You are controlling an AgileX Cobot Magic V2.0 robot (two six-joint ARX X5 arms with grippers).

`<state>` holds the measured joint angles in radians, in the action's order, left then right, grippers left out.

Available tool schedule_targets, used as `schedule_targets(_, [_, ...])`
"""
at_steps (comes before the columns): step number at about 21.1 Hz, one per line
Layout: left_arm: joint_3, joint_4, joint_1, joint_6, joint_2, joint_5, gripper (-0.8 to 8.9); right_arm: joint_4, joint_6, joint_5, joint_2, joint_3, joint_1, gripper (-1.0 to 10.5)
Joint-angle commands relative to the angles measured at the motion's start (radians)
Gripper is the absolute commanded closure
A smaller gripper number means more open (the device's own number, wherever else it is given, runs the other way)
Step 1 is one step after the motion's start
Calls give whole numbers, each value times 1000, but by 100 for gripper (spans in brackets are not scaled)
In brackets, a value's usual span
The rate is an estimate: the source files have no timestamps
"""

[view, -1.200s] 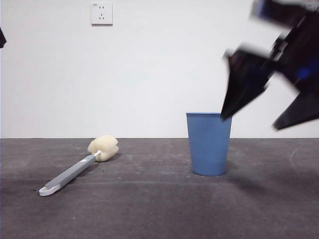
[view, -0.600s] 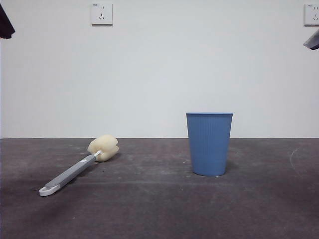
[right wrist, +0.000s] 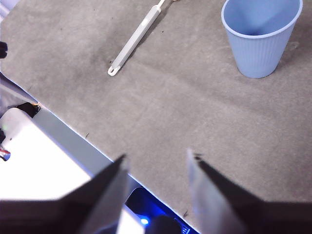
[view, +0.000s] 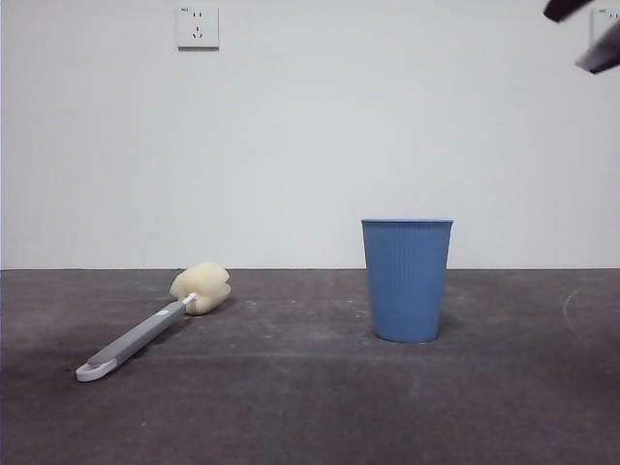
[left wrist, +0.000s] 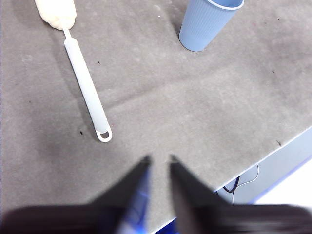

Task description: Pick up the cup brush,pick up the cup,insert the brush into the cup,clean the cup,put the cup brush back,put the cup back to the fixed position on the table

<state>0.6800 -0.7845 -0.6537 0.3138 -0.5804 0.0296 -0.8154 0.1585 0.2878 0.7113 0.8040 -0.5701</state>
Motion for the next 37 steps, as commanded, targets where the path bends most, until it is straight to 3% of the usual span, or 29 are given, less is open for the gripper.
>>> schedule_targets(1, [-4,6,1,-13,1,1,822,6,-10,1,-1,5,-1,958])
schedule_targets(17, [-4,2,1,-12,1,-4,816,2,-10,-6,-1,5,-1,945])
schedule_targets(18, [-4,7,1,-45,1,-22,816,2,-10,-6,-1,5,-1,945])
schedule_targets(20, [-5,97,14,-174,10,-165,816,2,-10,-6,-1,5,-1,945])
schedule_targets(21, [-7,206,47,-286,17,-245,816,1,-10,-6,-1,5,-1,945])
schedule_targets(22, [-7,301,93,-370,22,-244,816,1,-10,-6,-1,5,-1,945])
schedule_targets(25, [-55,606,332,-511,76,-20,816,-2,-10,-6,-1,5,-1,945])
schedule_targets(27, [-136,761,477,-523,132,64,816,-2,-10,-6,-1,5,-1,945])
schedule_targets(30, [-285,820,611,-520,250,70,816,-2,-10,-6,-1,5,-1,945])
schedule_targets(37, [-514,813,697,-466,415,68,816,-2,-10,-6,-1,5,-1,945])
